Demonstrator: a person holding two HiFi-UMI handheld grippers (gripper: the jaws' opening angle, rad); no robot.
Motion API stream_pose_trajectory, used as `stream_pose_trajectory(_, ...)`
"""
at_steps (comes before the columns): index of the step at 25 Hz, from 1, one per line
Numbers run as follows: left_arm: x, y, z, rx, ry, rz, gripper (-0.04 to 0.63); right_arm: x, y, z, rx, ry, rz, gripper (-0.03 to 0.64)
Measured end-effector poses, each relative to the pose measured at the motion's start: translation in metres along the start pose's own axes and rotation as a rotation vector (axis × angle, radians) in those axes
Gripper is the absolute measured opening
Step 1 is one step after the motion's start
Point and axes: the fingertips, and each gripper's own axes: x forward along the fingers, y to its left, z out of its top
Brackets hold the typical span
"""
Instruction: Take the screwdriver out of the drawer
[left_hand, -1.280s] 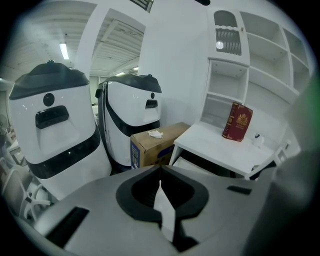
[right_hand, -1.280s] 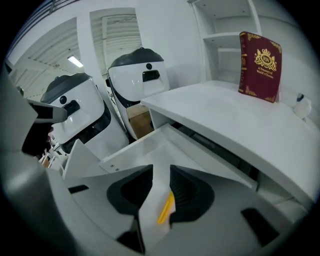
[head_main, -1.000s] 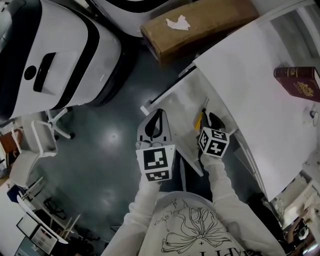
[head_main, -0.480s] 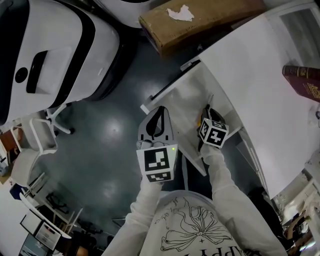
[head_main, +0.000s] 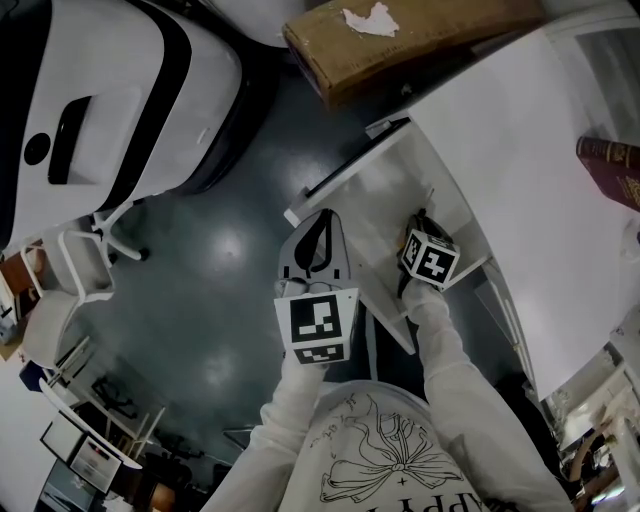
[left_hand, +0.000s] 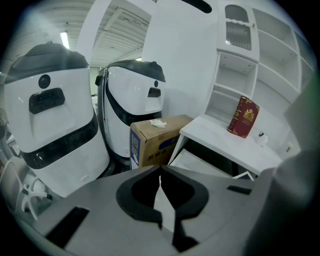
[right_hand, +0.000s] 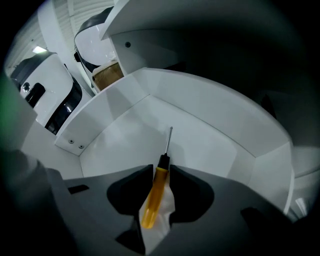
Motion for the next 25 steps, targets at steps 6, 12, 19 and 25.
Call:
stream_pose_trajectory(6, -0.001, 0.002, -0.006, -0.014, 0.009, -0.001, 0.008, 0.004, 0.000, -0.002, 0.012, 0.019, -0.007, 0.080)
stream_pose_trajectory(12, -0.005, 0.001, -0.007, -0.018, 0.002, 0.003, 0.008, 0.001, -0.001, -0.003, -0.009, 0.013, 0.001, 0.075)
stream_pose_trajectory(19, -0.023, -0.003, 0.001, -0.029, -0.032, 0.007, 0.008, -0.028, 0.010, 0.001, -0.116, -0.050, 0.032, 0.075)
stream_pose_trajectory(25, -0.051, -0.012, 0.022, -0.031, -0.091, 0.012, 0.008, -0.074, 0.029, 0.017, -0.198, -0.131, 0.073, 0.075)
